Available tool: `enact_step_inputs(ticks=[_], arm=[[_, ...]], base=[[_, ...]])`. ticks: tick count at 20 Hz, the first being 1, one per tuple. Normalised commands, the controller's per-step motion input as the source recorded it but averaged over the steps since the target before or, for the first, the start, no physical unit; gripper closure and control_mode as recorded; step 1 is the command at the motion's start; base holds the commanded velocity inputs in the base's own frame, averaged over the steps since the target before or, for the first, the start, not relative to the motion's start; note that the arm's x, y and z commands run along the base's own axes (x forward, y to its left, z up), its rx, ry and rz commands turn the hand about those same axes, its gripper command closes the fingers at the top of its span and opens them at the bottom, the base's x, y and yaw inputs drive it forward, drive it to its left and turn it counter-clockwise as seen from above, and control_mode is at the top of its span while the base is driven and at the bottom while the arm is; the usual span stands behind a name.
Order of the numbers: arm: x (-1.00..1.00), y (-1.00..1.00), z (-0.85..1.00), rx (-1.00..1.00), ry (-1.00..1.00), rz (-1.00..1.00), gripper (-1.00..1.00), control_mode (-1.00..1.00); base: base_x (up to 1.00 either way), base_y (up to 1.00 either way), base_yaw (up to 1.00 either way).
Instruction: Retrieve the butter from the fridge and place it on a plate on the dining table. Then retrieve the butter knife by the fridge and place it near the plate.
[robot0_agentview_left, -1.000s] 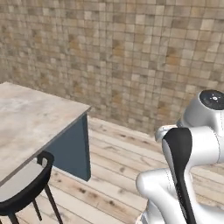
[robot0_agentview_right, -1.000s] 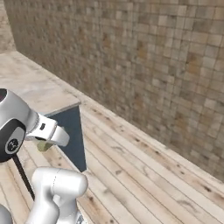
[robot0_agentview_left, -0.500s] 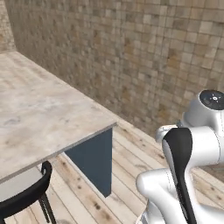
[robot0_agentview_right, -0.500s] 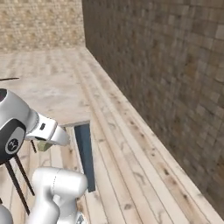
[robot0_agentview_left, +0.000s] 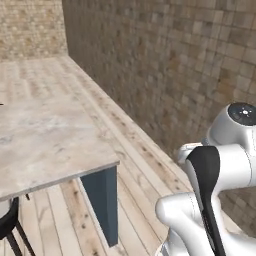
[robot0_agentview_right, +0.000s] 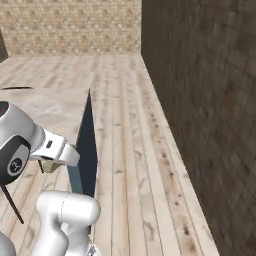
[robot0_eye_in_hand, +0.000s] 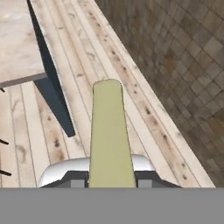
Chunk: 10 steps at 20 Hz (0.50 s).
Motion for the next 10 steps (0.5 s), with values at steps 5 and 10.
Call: enact_step_inputs(ticks=[5,10], arm=[[0.0,0.0,0.0,0.0,0.0,0.0,1.0,1.0],[0.0,0.0,0.0,0.0,0.0,0.0,1.0,1.0]], base=[[0.78,-1.0,0.33],[1.0,-1.0,0.31]])
